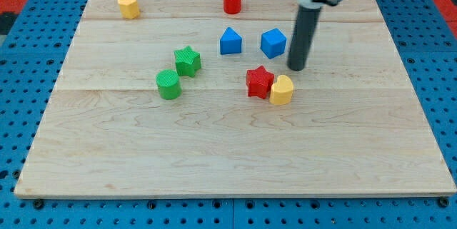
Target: Move the blue cube to the top right
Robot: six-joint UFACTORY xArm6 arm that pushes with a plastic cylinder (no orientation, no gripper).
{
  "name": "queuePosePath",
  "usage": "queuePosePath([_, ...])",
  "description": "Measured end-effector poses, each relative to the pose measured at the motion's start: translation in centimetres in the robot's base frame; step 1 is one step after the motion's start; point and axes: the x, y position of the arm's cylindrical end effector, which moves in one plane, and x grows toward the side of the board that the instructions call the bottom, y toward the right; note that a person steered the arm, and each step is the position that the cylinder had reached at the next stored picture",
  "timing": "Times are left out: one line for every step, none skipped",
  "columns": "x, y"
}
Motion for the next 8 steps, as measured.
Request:
queuePosePath([-4.3,-1.0])
queuePosePath([-5.6,-0.5])
queuePosePath([-5.6,-2.7])
queuePosePath([-7.3,-5.2])
queuePosePath([-9.2,-1.3])
queuePosePath([-9.4,3.4])
queuePosePath([-7.1,2.9])
queuePosePath([-9.8,5.2])
